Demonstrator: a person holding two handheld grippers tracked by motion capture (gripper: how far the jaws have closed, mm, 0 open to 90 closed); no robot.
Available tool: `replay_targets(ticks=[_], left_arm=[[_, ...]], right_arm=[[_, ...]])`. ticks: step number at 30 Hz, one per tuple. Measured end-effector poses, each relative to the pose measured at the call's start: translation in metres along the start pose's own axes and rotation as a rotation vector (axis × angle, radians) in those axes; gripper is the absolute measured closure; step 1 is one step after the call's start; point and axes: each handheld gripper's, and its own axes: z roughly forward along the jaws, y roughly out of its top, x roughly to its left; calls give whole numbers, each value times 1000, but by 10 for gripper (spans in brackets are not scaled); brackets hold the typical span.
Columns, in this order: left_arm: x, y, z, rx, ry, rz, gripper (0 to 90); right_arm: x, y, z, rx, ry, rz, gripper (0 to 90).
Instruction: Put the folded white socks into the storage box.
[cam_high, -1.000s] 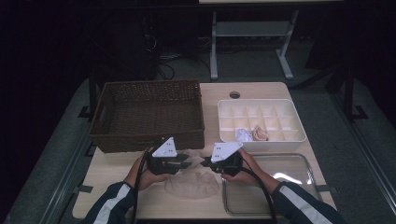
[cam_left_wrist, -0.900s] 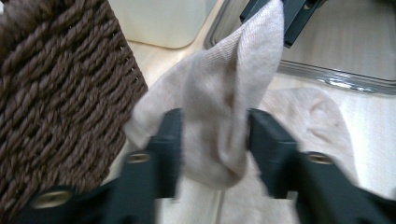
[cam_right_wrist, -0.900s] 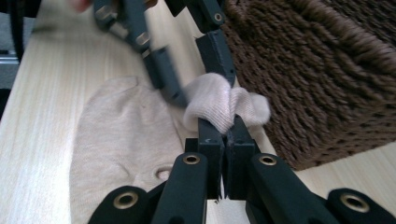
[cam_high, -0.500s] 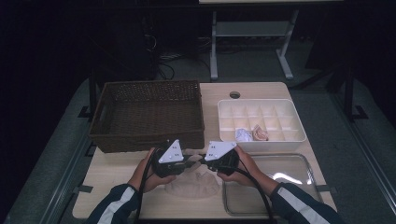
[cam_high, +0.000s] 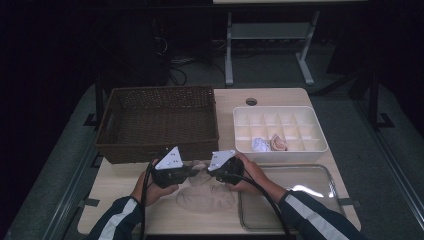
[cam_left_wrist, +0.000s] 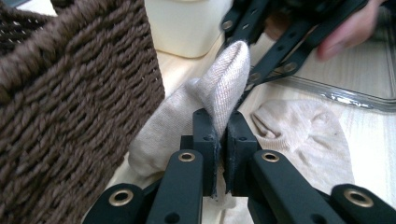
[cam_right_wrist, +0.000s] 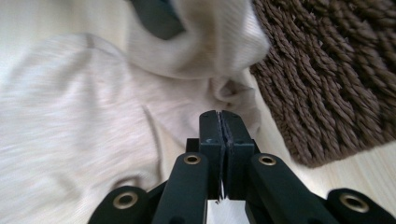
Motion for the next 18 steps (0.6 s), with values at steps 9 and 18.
replay_targets(ticks=[9, 18], left_arm=[[7, -14, -9, 23, 32, -39, 804], [21, -36, -22, 89, 119, -123, 775]], right_arm=[[-5, -2, 22, 51, 19, 34, 847], [-8, -10, 9, 122, 26, 88, 832]])
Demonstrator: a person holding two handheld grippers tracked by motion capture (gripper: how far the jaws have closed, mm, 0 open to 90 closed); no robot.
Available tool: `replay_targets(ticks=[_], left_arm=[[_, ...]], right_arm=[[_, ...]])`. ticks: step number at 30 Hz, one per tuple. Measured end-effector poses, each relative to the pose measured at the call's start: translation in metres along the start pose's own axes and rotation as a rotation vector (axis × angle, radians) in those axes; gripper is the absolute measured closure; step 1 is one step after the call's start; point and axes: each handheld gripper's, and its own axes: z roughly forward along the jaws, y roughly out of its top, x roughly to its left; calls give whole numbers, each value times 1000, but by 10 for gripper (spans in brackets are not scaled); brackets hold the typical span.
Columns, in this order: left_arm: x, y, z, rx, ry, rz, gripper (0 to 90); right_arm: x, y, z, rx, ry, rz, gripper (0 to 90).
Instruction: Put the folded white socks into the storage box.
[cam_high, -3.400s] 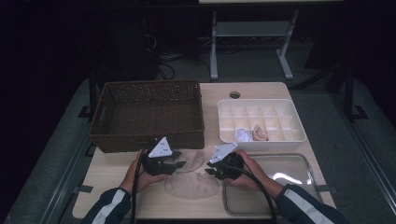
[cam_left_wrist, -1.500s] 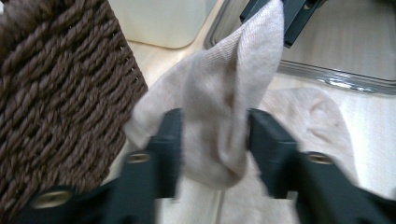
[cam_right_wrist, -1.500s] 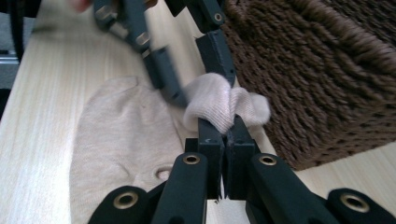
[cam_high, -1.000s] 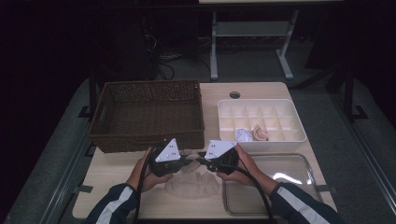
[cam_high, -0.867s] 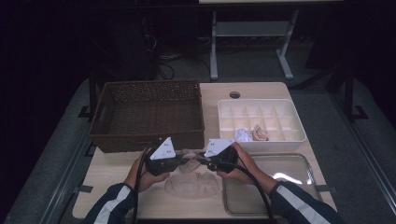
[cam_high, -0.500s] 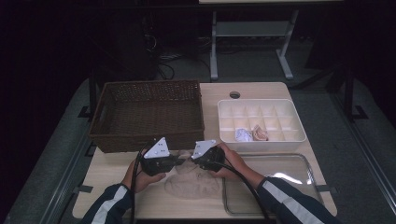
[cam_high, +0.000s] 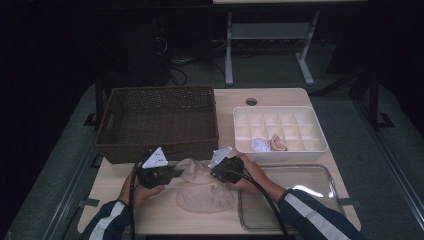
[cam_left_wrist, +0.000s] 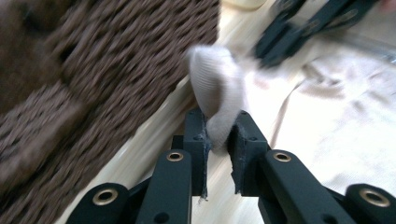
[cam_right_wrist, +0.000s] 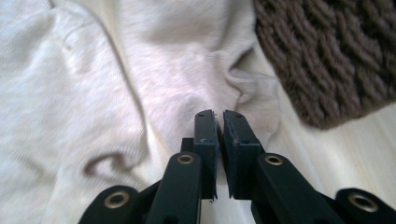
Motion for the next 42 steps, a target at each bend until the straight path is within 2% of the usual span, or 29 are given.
replay_targets(ticks=[5, 7, 11, 14, 16, 19, 23, 25, 27, 29, 33, 35, 38, 40, 42], left_arm=[[6, -8, -1, 54, 21, -27, 768], [7, -11, -1, 62, 27, -37, 758], [10, -13, -3, 75, 48, -51, 683], [12, -12, -7, 60, 85, -81, 591], [14, -11, -11, 30, 91, -95, 544], [12, -7, -8, -7, 76, -108, 475], [8, -2, 3, -3, 43, -95, 444], [7, 0, 8, 16, 44, -82, 490], [7, 0, 12, 22, 53, -76, 606], [8, -1, 13, 32, 39, -71, 678], [9, -4, 17, 64, 25, -47, 807], [8, -6, 20, 86, 19, -41, 831], [7, -8, 25, 123, 11, -29, 861], [8, -8, 26, 119, 6, -37, 867], [9, -8, 26, 114, 4, -42, 871]], right_arm=[[-1, -5, -6, 22, 8, 23, 818], [-1, -6, -7, 28, 2, 8, 807], [-1, -8, -13, 30, -9, 15, 762], [-3, -9, -20, 5, -43, 27, 731], [-6, -9, -23, -19, -69, 43, 725], [-8, -9, -21, -27, -86, 65, 692], [-11, -9, -14, -28, -97, 71, 677], [-11, -8, -11, -26, -106, 77, 672], [-12, -7, -7, -19, -101, 74, 667], [-12, -8, -2, -2, -97, 72, 661], [-17, -10, -2, -9, -78, 99, 611], [-19, -11, -2, -12, -63, 133, 614], [-19, -11, -2, -16, -46, 138, 672], [-19, -12, -2, -19, -15, 141, 761], [-19, -12, -2, -20, -3, 142, 793]])
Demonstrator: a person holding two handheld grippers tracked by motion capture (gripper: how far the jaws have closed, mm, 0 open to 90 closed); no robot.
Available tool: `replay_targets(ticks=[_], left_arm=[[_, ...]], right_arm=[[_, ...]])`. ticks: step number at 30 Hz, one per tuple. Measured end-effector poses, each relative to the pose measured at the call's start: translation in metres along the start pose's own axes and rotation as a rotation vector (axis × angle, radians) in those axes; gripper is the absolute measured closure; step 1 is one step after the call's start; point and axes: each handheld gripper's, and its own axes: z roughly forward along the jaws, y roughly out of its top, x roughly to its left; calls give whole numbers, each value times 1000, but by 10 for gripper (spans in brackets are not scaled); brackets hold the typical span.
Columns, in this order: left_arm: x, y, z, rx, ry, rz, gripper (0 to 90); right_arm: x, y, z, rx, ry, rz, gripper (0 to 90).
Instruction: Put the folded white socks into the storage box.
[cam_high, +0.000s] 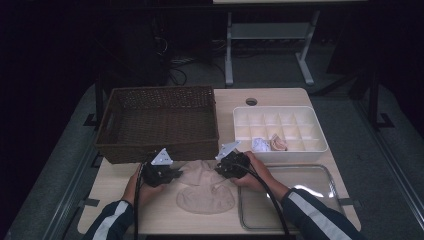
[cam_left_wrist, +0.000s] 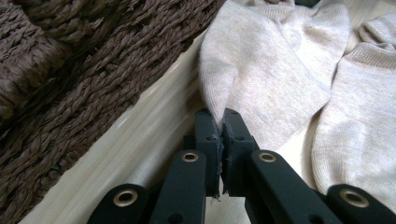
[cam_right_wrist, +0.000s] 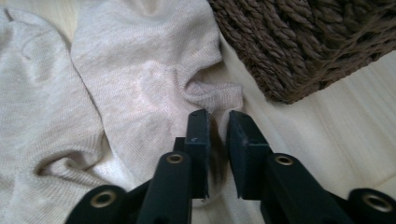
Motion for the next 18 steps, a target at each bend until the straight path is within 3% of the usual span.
replay_targets(ticks=[5, 9, 18], left_arm=[[2, 2, -5, -27, 4, -12, 876], [2, 7, -16, -65, 9, -16, 877], [-6, 12, -46, -127, -24, -46, 878]], right_arm=[[0, 0, -1, -1, 6, -1, 875], [1, 1, -6, -15, -14, -9, 883], [8, 10, -41, -86, -1, -17, 885]])
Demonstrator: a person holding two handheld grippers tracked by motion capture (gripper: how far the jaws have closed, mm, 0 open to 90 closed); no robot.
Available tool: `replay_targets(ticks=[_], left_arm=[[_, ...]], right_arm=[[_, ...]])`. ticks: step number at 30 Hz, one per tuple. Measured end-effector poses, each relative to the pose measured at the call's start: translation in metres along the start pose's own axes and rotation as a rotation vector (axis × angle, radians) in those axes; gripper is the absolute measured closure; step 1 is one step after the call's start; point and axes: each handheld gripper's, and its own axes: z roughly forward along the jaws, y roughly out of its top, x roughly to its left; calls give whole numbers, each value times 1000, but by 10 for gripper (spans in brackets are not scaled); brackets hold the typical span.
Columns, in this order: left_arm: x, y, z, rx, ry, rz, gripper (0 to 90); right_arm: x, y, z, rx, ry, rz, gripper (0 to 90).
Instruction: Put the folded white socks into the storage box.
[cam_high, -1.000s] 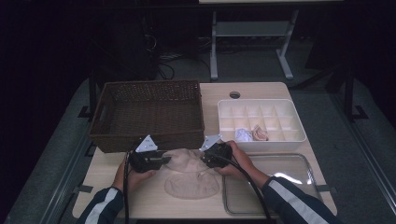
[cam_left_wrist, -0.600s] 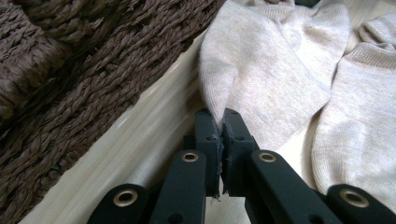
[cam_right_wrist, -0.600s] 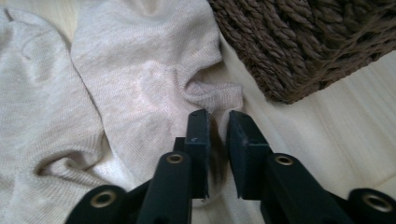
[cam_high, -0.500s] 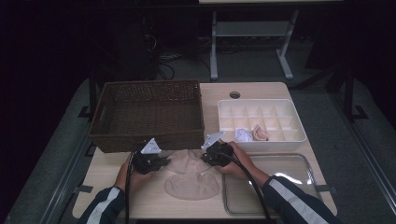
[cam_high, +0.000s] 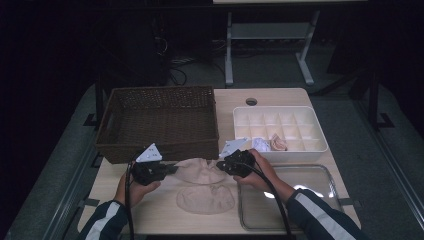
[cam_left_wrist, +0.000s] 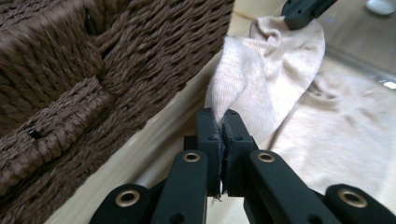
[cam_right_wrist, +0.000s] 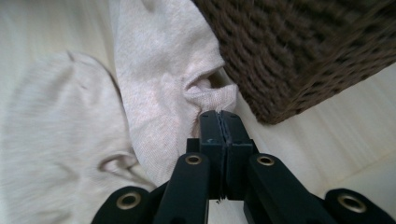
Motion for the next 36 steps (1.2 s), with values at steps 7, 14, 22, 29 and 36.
replay_targets(ticks=[7, 14, 22, 29, 36], left_arm=[[-10, 1, -13, 6, -46, -24, 879], [-28, -9, -15, 48, -102, -30, 879], [-41, -27, -6, 133, -140, -31, 877], [-46, -35, 14, 229, -114, 3, 856], [-42, -35, 16, 216, -92, -2, 765]], right_arm=[[7, -3, -24, -8, 48, 32, 886], [27, -17, -34, 39, 109, 32, 886], [45, -33, -21, 121, 123, -30, 885], [45, -41, -9, 174, 103, -29, 880], [42, -43, -6, 185, 64, -31, 853]])
